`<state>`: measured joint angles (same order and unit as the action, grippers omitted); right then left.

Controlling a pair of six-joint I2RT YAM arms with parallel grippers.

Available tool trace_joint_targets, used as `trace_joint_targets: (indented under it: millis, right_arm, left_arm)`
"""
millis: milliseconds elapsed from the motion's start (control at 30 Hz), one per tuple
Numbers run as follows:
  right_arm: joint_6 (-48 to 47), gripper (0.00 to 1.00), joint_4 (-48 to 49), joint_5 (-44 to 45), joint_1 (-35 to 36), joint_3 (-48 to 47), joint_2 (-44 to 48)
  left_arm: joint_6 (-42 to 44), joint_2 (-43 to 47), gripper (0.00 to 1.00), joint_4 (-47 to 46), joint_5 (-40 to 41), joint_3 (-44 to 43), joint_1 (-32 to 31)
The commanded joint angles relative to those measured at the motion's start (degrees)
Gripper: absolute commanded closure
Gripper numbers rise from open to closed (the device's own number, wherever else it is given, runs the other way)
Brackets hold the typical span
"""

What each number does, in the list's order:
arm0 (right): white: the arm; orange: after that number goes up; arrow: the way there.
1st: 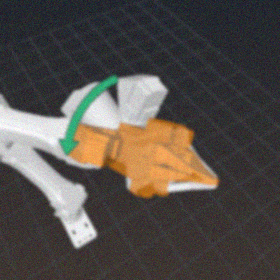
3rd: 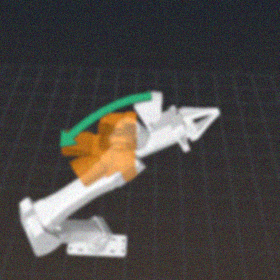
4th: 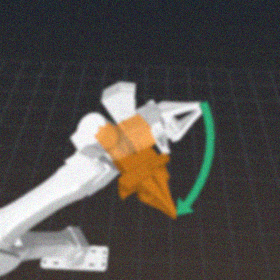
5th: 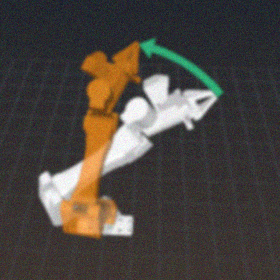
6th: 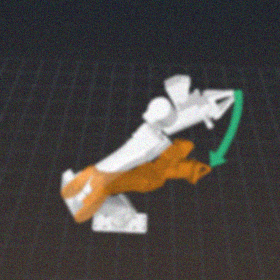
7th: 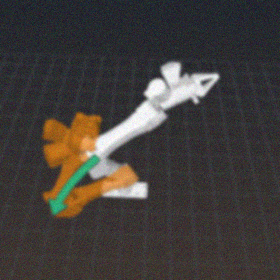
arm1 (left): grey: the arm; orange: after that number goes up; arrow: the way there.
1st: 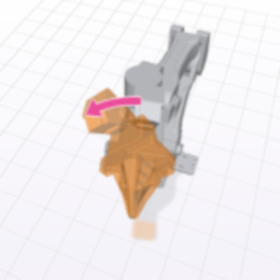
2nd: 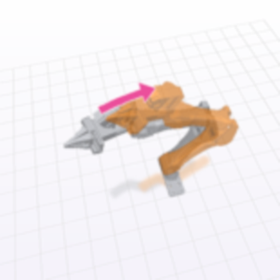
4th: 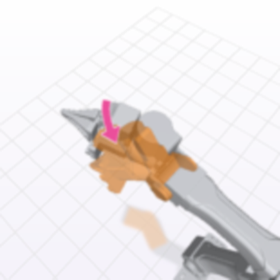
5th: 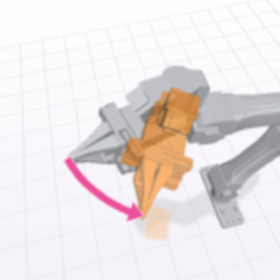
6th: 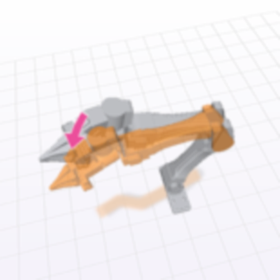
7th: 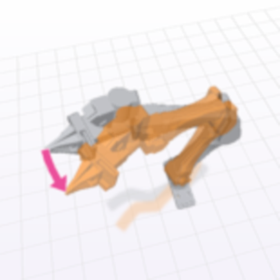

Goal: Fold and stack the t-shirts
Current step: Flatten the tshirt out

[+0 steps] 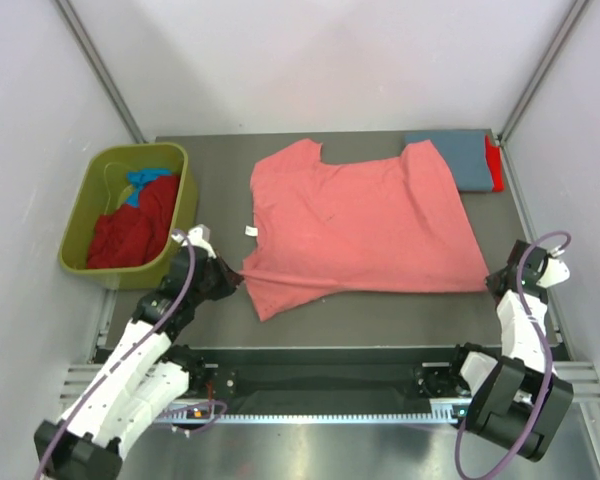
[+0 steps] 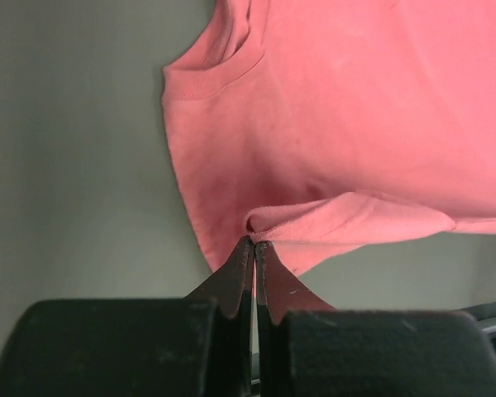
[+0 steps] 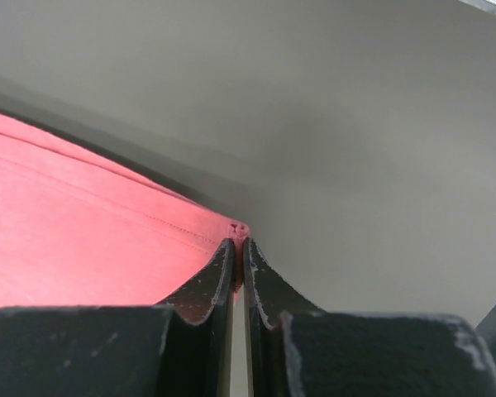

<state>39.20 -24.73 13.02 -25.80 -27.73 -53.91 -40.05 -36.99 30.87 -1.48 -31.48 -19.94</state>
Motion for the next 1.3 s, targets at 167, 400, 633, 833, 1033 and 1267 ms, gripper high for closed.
trace_joint_targets:
  millis: [167, 400, 633, 833, 1033, 1267]
  right_arm:
    - [-4.0, 0.93, 1.2, 4.8, -1.2, -3.5, -2.6]
    - [-2.3, 0.94, 3.3, 2.2, -1.2, -1.7, 1.3]
    - [-3.8, 0.94, 3.8, 3.0, -1.3, -3.2, 2.8]
    - [-7.1, 0.94, 0.8, 3.8, -1.3, -6.5, 2.8]
    - [-6.9, 0.8, -0.8, 0.3, -1.3, -5.4, -1.1]
    - [-6.3, 0.5, -11.4, 1.5, -1.6, -14.4, -6.5]
  left_arm:
    - [0.9, -12.4, 1.0, -4.8, 7.7, -3.6, -9.8]
    - [2.9, -25.0, 1.0, -16.6, 10.6, -3.6, -12.4]
    - [2.4, -42.5, 1.0, -16.2, 14.0, -11.4, -11.6]
    - [2.8, -40.3, 1.0, -6.8, 17.2, -14.2, -11.5]
    - [8.0, -29.0, 1.0, -1.8, 9.9, -18.1, -11.6]
    - [7.4, -24.9, 1.0, 4.6, -5.4, -16.0, -19.2]
